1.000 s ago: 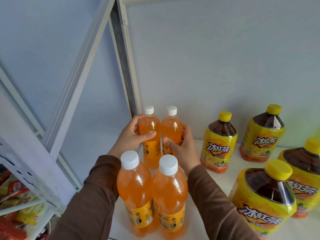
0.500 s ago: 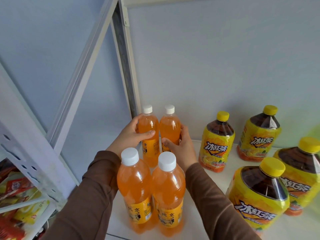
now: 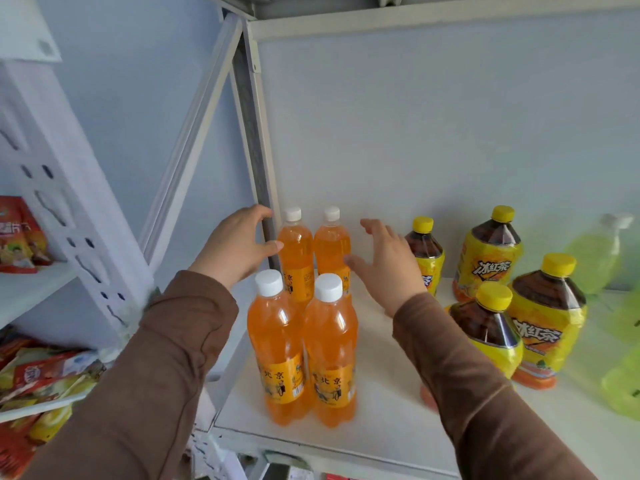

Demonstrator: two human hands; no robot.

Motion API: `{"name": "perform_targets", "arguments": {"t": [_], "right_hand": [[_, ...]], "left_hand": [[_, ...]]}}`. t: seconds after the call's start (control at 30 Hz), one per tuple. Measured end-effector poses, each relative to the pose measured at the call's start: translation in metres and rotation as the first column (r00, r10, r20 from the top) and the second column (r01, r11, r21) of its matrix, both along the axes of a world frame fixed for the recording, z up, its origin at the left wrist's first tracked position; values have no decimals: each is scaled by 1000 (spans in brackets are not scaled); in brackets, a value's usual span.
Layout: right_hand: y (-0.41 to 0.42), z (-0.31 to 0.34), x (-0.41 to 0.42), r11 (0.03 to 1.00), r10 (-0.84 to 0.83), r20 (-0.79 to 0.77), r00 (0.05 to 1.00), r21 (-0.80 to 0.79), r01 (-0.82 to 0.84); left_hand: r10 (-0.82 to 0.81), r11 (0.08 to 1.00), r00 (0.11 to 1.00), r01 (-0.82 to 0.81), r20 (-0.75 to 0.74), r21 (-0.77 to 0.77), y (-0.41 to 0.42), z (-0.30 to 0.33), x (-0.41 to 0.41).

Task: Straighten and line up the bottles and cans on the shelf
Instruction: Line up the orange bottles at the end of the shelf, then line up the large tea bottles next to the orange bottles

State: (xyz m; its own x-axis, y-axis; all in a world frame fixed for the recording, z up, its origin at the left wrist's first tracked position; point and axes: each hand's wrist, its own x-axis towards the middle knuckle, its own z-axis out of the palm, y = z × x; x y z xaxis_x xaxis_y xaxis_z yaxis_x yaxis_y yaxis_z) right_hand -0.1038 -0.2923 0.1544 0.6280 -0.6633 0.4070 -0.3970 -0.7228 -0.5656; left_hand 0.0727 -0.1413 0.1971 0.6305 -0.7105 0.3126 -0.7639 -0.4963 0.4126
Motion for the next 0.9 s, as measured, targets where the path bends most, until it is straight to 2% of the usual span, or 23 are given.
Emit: {"name": "perform_targets", "arguments": {"t": [0.2, 0.4, 0.53, 0.77, 0.9], "right_hand": [[35, 37, -47, 982, -59, -18, 998, -181, 55], [87, 50, -109, 960, -91, -20, 996, -266, 82], [109, 45, -148, 957, -94, -2, 996, -276, 90], [117, 18, -214, 962, -43, 22, 999, -269, 47], [102, -13, -252, 971, -22, -28, 999, -238, 14]], "left_hand": [[-82, 993, 977, 98, 199, -72, 47, 32, -40], [-149, 963, 956, 198, 254, -182, 96, 40, -102], [-186, 950, 938, 248, 292, -192, 114, 33, -148], [-236, 944, 938, 283, 254, -168, 107, -5, -214], [-278, 947, 942, 302, 187, -114, 86, -40, -247]]}}
